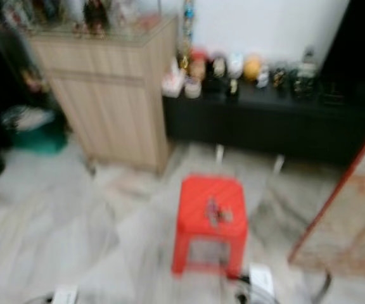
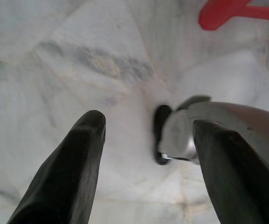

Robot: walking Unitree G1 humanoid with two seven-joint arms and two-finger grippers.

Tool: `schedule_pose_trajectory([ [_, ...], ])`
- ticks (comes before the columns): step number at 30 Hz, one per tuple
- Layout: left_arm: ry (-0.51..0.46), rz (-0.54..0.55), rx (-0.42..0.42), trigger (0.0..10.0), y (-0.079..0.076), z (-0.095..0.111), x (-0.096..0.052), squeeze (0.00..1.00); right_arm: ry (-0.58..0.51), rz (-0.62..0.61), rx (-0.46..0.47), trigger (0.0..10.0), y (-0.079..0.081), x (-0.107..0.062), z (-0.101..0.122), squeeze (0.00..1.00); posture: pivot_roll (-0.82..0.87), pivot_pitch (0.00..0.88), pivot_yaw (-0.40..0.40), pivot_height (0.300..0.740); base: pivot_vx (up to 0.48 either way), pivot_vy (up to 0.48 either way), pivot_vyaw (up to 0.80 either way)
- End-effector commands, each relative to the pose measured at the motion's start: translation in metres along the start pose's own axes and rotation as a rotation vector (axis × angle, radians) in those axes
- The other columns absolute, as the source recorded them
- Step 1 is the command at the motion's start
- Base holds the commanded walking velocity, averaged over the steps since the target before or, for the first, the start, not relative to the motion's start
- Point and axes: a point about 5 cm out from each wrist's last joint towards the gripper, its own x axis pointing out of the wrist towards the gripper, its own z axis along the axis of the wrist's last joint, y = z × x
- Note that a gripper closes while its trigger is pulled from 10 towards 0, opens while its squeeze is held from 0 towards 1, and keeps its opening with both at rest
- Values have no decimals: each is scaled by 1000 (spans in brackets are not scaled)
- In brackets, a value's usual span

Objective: Hang keys on a hook

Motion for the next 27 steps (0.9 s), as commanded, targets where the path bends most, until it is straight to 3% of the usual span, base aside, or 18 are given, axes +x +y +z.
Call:
schedule_pose_trajectory([
  [1, 14, 25, 14, 10000, 9, -1, -2, 0, -17, 17, -1, 10000, 8, 2, 6, 0, 50, 0, -29, 740, 0, 0, 0],
  [27, 27, 6, 4, 10000, 8, -1, -1, 0, -22, 13, -16, 10000, 9, 2, 7, 0, 49, 0, -27, 740, 0, 0, 0],
])
